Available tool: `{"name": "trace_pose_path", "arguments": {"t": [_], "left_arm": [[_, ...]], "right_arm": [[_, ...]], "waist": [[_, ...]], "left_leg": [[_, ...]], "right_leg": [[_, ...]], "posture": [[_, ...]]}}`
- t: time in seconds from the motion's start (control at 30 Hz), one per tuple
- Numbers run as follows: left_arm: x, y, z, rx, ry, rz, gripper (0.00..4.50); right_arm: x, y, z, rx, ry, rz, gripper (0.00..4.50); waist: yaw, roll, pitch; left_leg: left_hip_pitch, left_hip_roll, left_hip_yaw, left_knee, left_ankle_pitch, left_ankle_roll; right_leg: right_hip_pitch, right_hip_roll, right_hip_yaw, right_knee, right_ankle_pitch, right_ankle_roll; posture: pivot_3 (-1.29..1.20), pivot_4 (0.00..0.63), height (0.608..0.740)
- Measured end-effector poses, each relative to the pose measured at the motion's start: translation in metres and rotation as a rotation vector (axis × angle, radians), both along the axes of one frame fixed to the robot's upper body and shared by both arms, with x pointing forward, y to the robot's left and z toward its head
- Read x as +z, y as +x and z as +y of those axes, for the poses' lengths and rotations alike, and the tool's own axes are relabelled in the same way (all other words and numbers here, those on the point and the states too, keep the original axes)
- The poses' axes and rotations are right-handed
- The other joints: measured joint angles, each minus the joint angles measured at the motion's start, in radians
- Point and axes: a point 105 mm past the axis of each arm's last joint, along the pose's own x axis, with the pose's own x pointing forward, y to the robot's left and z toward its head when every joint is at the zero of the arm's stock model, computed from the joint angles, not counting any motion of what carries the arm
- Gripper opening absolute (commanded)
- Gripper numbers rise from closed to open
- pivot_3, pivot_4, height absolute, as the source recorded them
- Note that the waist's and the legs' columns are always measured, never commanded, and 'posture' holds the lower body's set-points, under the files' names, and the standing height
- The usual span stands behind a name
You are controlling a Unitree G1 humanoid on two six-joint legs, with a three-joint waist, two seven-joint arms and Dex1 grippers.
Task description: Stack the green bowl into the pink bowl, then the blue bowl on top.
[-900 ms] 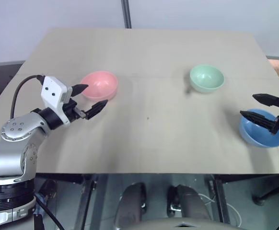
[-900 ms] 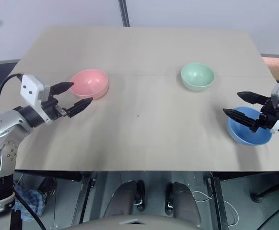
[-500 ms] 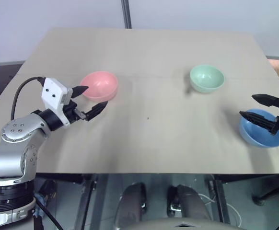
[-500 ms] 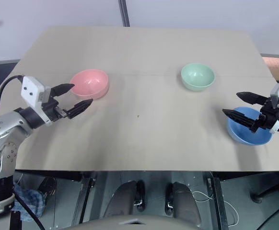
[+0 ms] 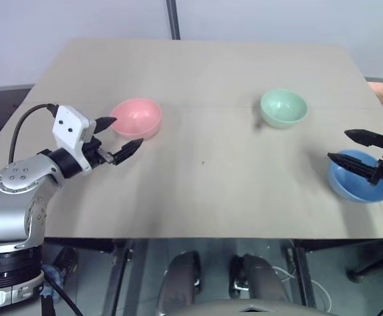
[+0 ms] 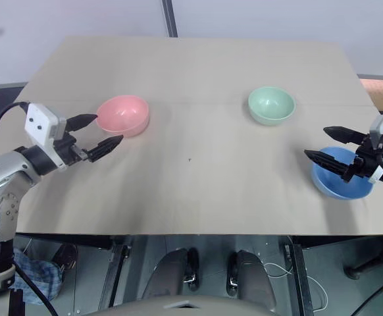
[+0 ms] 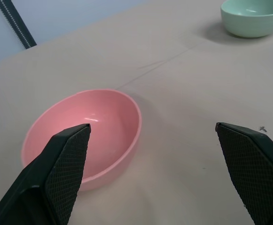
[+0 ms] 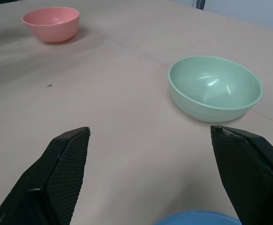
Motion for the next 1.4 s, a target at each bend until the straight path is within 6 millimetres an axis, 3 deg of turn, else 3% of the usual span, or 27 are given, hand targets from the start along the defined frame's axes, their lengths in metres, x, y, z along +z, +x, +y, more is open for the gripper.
{"name": "trace_pose_path", "arguments": {"t": [0.13,0.23,0.47,0.6,1.07,1.17,1.4], "left_arm": [[0.000,0.006,0.004,0.022,0.020,0.000,4.50],[-0.002,0.017,0.002,0.036,0.079,0.004,4.50],[-0.030,0.049,0.011,0.108,0.233,0.098,4.50],[-0.038,0.057,0.000,0.048,0.306,0.129,4.50],[-0.054,0.080,-0.009,-0.015,0.444,0.209,4.50],[-0.056,0.081,-0.013,-0.033,0.439,0.219,3.67],[-0.054,0.085,-0.023,-0.079,0.461,0.207,0.34]], "right_arm": [[0.002,-0.001,0.005,0.026,0.023,-0.010,4.45],[0.010,-0.006,0.022,0.089,0.069,-0.044,4.45],[0.032,-0.011,0.052,0.185,0.104,-0.108,4.45],[0.038,-0.014,0.063,0.216,0.115,-0.122,4.45],[0.039,-0.014,0.064,0.196,0.116,-0.129,4.45],[0.038,-0.014,0.063,0.194,0.116,-0.129,4.50],[0.036,-0.014,0.063,0.190,0.113,-0.130,4.50]], "waist": [[0.000,0.000,0.000],[0.000,0.000,0.000],[0.000,0.000,0.000],[0.000,0.000,0.000],[0.000,0.000,0.000],[0.000,0.000,0.000],[-0.001,0.000,0.000]], "left_leg": [[0.000,0.000,0.000,0.000,0.000,0.000],[0.001,0.000,0.000,0.000,0.000,0.000],[0.003,0.000,0.000,0.000,0.000,0.000],[0.002,0.000,0.000,0.000,0.000,0.000],[0.002,-0.001,0.000,0.001,0.000,0.000],[0.002,0.000,0.000,0.001,0.000,0.000],[0.002,0.000,0.000,0.001,0.000,0.000]], "right_leg": [[0.000,0.000,0.000,0.000,0.000,0.000],[0.001,0.000,0.000,0.001,0.000,0.000],[0.002,0.000,0.000,0.000,0.000,0.000],[0.002,0.000,0.000,0.000,0.000,0.000],[0.002,0.000,0.000,0.001,0.000,0.000],[0.002,0.001,0.000,0.001,0.000,0.000],[0.002,0.001,0.000,0.001,0.000,0.000]], "posture": [[0.00,0.150,0.740],[0.00,0.150,0.740],[0.00,0.150,0.740],[0.00,0.150,0.740],[0.00,0.150,0.740],[0.00,0.150,0.740],[0.00,0.150,0.740]]}}
